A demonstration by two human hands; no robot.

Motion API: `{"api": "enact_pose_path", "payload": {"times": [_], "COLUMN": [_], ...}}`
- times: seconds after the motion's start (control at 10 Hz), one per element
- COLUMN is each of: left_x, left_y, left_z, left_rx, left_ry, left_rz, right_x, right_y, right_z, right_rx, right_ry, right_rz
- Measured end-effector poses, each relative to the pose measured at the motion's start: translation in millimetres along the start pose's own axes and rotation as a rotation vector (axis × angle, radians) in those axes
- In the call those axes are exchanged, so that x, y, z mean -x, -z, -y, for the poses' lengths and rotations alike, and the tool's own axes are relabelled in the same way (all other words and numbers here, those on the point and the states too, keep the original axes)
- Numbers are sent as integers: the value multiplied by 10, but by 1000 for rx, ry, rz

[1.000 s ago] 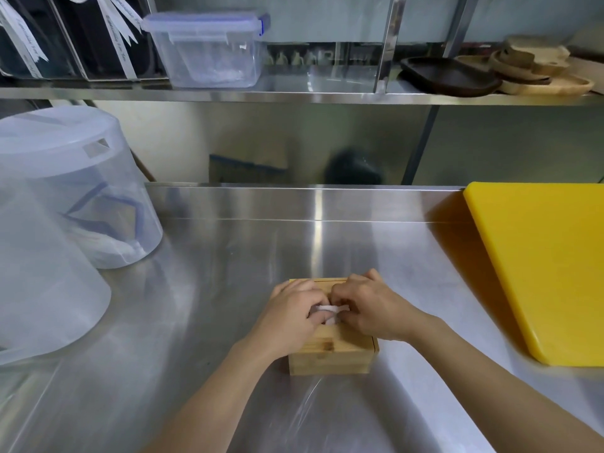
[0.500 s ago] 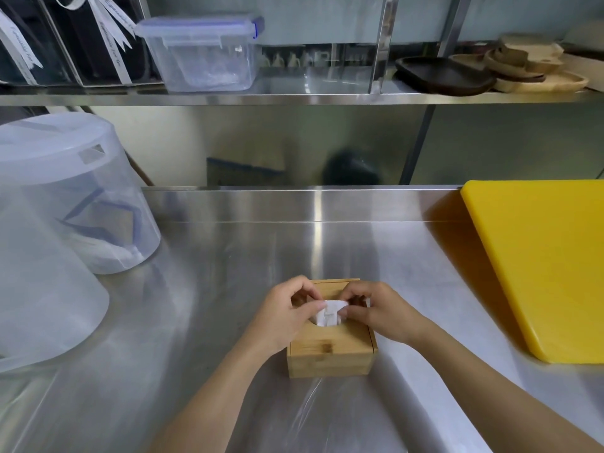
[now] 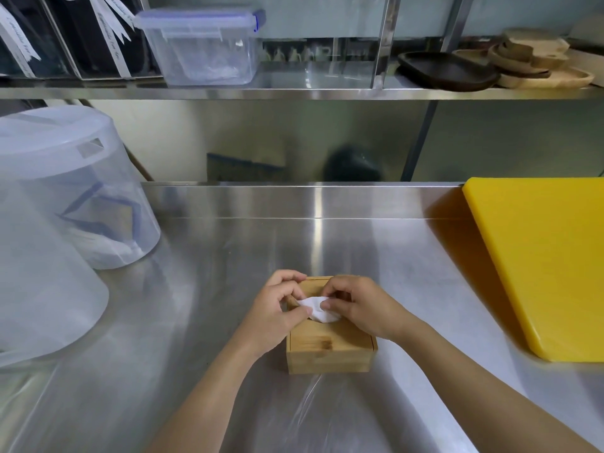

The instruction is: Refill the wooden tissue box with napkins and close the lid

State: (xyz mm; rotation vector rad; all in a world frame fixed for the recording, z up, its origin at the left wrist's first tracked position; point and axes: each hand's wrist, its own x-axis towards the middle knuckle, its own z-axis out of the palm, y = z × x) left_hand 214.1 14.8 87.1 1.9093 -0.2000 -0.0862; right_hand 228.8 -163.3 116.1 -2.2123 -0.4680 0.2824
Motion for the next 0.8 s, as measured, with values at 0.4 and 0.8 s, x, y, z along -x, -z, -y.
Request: {"api": "enact_pose_path", "payload": {"times": [0.4, 0.8], "left_x": [-58, -8], "left_y": [-114, -82], "left_z": [-94, -111], "left_rx": [56, 403], "left_ry": [21, 88], "left_rz": [0, -303], "right_x": [91, 125], "right_y": [150, 153], "right_z": [-170, -222], "right_rx": [-102, -189], "right_ry": [-66, -8], "right_rz": [-70, -247]}}
